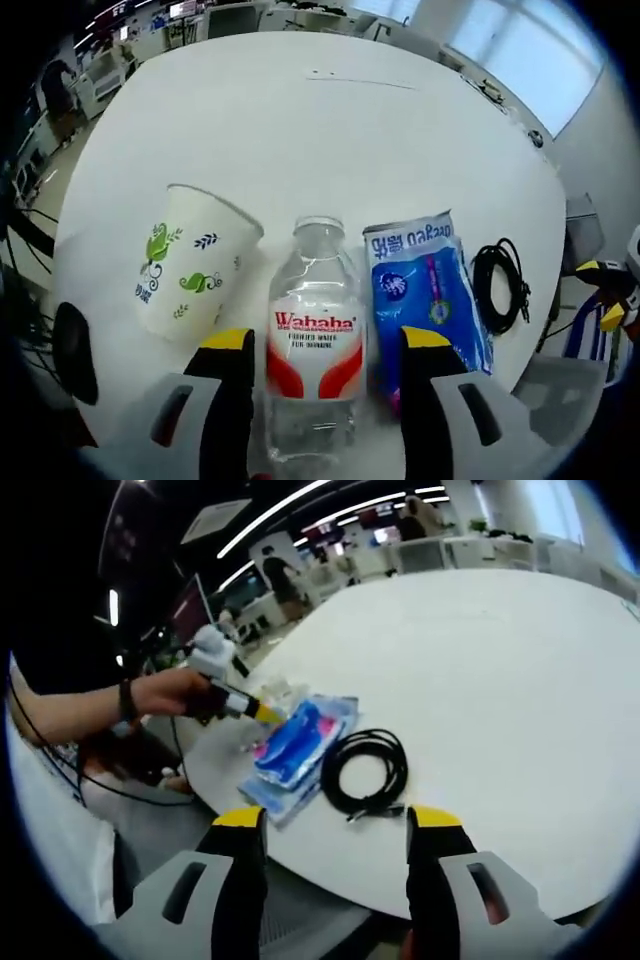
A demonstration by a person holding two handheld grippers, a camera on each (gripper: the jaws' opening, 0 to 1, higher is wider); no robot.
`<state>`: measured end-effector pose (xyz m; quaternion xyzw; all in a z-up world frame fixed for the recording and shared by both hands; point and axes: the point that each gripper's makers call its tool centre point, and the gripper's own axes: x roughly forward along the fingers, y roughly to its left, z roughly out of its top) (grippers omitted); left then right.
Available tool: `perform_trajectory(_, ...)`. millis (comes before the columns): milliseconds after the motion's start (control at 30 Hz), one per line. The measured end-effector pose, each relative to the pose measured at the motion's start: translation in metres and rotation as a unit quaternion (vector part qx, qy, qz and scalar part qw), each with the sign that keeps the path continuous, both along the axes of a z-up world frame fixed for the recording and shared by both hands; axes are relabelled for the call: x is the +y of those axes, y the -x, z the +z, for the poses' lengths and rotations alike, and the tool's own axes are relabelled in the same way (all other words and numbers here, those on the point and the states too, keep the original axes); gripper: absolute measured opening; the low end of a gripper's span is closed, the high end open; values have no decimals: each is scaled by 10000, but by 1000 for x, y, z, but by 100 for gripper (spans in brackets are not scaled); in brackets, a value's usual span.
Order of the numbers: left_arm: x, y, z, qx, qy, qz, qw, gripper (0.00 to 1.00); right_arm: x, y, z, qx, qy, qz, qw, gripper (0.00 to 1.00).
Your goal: Arrange the tabletop items into an orderly group along one side of the table until the central work area is clear of visible clutter.
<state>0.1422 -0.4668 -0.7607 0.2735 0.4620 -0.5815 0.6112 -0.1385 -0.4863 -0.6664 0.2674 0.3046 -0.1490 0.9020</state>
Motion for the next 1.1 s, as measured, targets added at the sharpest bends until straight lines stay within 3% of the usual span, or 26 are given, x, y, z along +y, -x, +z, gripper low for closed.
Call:
perform_trajectory(133, -1, 1, -7, 29, -12, -26, 10000, 49, -3, 3, -2, 35, -5, -1, 10000, 55)
perform_trajectory(233, -3, -2, -2, -65, 197, -4, 9998, 41, -7, 5, 0, 13, 6, -53, 10000, 55)
perform_trajectory(533, 6, 10, 4, 62, 344, 125, 9993, 40, -8, 9, -4, 11, -26, -59, 10000, 54)
perform_trajectory(867, 31, 11, 4, -104, 533, 309, 9980, 40, -10, 4, -3, -68, -30, -53, 10000, 54)
perform_trajectory(1100, 41, 5, 13, -193, 758, 562, 9953, 39, -7, 2, -4, -79, -35, 17, 10000, 54)
